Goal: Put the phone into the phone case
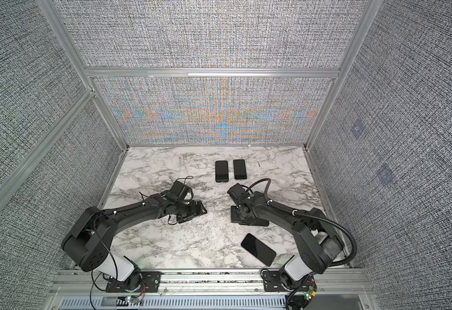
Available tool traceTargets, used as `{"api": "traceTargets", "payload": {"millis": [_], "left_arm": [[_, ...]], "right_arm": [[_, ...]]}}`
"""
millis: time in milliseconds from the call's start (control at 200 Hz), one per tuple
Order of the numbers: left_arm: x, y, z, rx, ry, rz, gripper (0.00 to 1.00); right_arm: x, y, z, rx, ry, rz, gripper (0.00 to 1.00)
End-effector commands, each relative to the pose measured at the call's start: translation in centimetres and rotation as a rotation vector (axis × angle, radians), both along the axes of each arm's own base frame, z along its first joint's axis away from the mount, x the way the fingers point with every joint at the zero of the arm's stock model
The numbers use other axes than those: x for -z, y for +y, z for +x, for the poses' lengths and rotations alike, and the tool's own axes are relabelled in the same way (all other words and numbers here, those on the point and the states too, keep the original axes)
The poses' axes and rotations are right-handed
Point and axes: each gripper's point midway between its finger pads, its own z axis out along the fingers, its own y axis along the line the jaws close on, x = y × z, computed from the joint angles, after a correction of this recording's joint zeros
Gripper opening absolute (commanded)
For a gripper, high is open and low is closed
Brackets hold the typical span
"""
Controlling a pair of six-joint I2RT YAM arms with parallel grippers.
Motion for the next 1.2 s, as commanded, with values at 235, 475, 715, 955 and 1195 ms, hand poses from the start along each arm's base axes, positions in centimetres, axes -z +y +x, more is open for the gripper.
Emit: {"api": "traceTargets", "payload": {"millis": [235, 475, 715, 955, 1195], "left_arm": [[0.0, 3.2, -0.9, -0.083, -0.024, -0.010, 0.88], [0.1, 4.5, -1.5, -0.108, -0.027, -0.014, 0.88], [0.1, 4.4, -1.6, -0.092, -0.023, -0.019, 0.88], [-0.1, 2.2, -1.9, -0.031, -0.014, -0.061, 0.88], [-0.3, -1.0, -3.2, 0.098, -0.007, -0.091, 0.88]], "right_arm": [[-0.5, 9.7, 1.3, -0.111, 0.005, 0.113, 0.07], [0.8, 14.0, 1.9, -0.143, 0.051, 0.172, 0.11], [0.9, 15.2, 2.5, -0.160, 0.056, 0.177, 0.17], [-1.8, 11.6, 3.5, -0.205, -0.007, 0.103, 0.32], [-3.3, 3.8, 4.4, -0.228, -0.080, 0.041, 0.47]]}}
